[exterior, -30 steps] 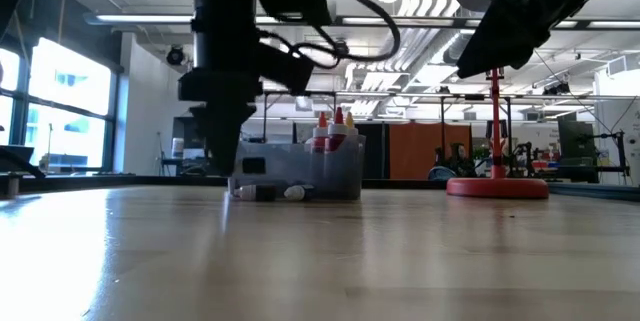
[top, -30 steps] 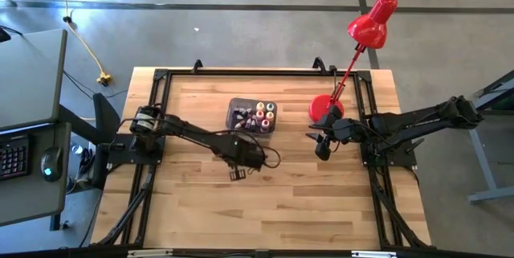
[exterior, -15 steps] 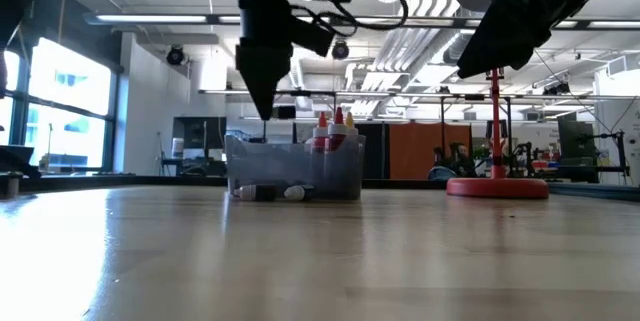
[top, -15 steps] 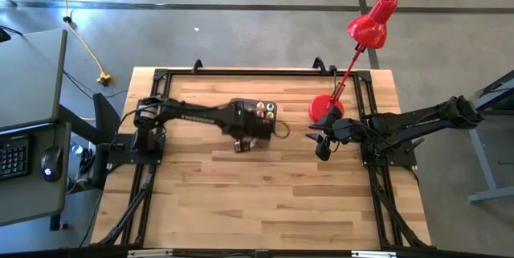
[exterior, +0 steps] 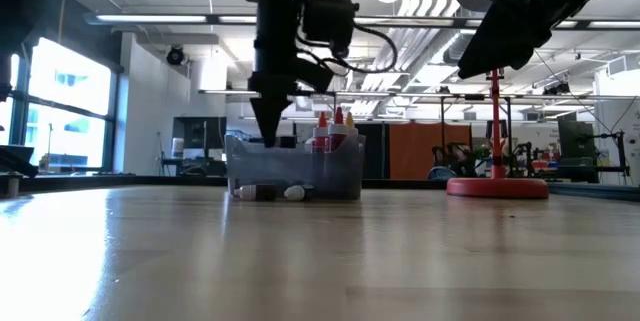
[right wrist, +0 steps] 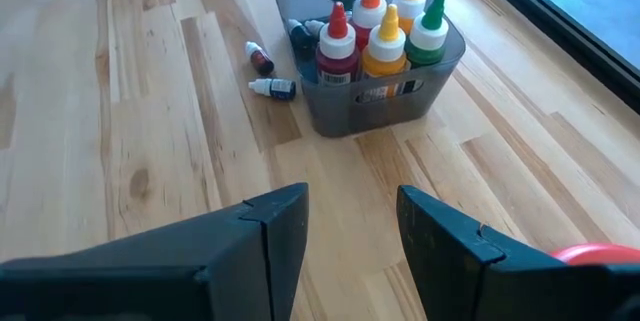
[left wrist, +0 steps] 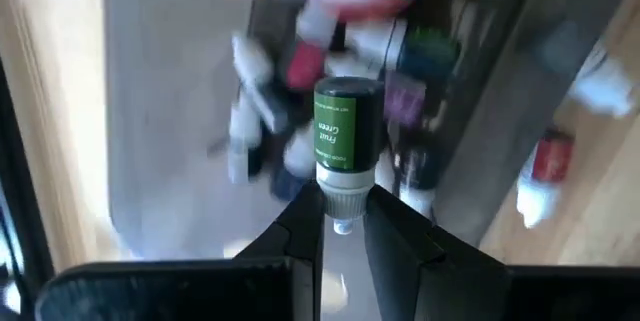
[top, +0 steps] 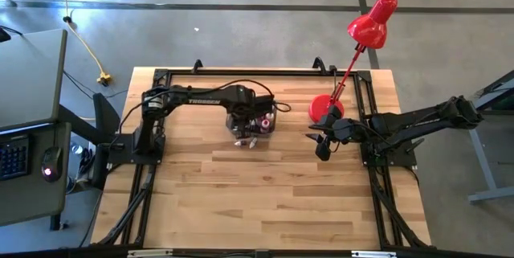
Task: Pick & Place food coloring
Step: Put the small green food coloring bottle into the black bin, then put the small red food coloring bottle into the black bin
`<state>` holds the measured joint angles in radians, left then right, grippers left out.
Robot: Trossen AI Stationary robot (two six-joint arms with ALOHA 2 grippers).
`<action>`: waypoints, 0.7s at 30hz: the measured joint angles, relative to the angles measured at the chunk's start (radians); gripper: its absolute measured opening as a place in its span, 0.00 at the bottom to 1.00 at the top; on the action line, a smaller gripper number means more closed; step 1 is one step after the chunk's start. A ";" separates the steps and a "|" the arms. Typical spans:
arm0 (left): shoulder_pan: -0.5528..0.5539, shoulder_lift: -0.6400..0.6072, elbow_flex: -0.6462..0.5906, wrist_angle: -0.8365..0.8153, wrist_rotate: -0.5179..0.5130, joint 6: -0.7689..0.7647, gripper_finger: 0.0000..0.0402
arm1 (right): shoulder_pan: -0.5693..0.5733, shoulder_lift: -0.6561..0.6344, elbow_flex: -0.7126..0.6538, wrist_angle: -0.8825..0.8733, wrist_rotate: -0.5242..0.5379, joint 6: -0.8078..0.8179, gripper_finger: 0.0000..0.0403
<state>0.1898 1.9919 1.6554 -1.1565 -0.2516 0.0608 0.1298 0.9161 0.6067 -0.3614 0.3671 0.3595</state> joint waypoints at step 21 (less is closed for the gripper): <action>0.020 0.076 0.002 0.055 0.083 0.061 0.30 | 0.000 0.000 0.000 0.000 -0.003 -0.001 0.37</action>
<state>0.2102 2.0674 1.6577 -1.1012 -0.1689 0.1220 0.1299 0.9161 0.6067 -0.3615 0.3637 0.3586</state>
